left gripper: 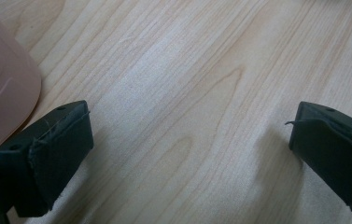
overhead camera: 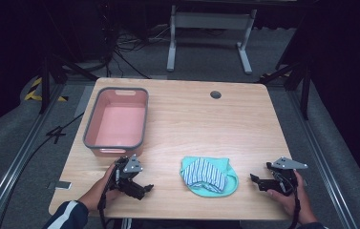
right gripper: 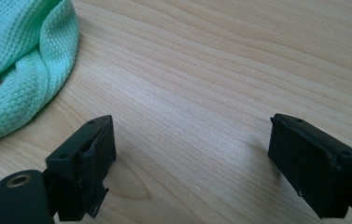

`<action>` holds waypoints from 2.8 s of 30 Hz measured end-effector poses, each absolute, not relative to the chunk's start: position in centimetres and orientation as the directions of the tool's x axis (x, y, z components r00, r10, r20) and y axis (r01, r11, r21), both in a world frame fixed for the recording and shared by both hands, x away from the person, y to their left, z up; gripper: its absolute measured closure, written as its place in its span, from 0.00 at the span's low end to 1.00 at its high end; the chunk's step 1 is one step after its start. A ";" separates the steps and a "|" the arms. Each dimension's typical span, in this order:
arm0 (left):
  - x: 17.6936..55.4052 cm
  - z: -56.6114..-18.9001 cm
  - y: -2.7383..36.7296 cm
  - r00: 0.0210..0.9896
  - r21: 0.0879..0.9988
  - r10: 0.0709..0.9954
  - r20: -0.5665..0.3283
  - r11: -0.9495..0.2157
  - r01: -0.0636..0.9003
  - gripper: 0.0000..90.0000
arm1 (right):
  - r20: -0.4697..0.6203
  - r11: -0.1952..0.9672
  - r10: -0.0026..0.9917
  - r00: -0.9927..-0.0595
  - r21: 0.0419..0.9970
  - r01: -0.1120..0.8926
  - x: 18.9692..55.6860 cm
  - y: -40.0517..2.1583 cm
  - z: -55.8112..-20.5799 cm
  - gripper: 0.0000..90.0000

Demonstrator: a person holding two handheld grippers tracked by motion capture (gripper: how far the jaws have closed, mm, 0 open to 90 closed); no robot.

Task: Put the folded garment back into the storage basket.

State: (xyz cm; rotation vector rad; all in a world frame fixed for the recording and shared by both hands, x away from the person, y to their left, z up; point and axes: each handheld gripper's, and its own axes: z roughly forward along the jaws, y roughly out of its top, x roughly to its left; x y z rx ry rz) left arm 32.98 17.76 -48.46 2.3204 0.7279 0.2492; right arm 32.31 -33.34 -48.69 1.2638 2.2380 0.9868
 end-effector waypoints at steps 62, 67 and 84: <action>38.2 -46.9 8.0 0.875 0.682 0.482 -0.049 -0.624 0.382 0.36 | 0.030 0.449 0.755 -0.655 0.705 0.549 33.9 -23.6 -46.8 0.50; 38.2 -47.5 7.0 0.879 0.669 0.474 -0.045 -0.639 0.379 0.35 | 0.036 0.453 0.757 -0.652 0.691 0.564 34.0 -23.5 -47.4 0.49; 37.7 -47.4 6.1 0.896 0.665 0.442 -0.028 -0.662 0.347 0.54 | 0.040 0.476 0.728 -0.684 0.688 0.547 33.4 -23.1 -47.3 0.75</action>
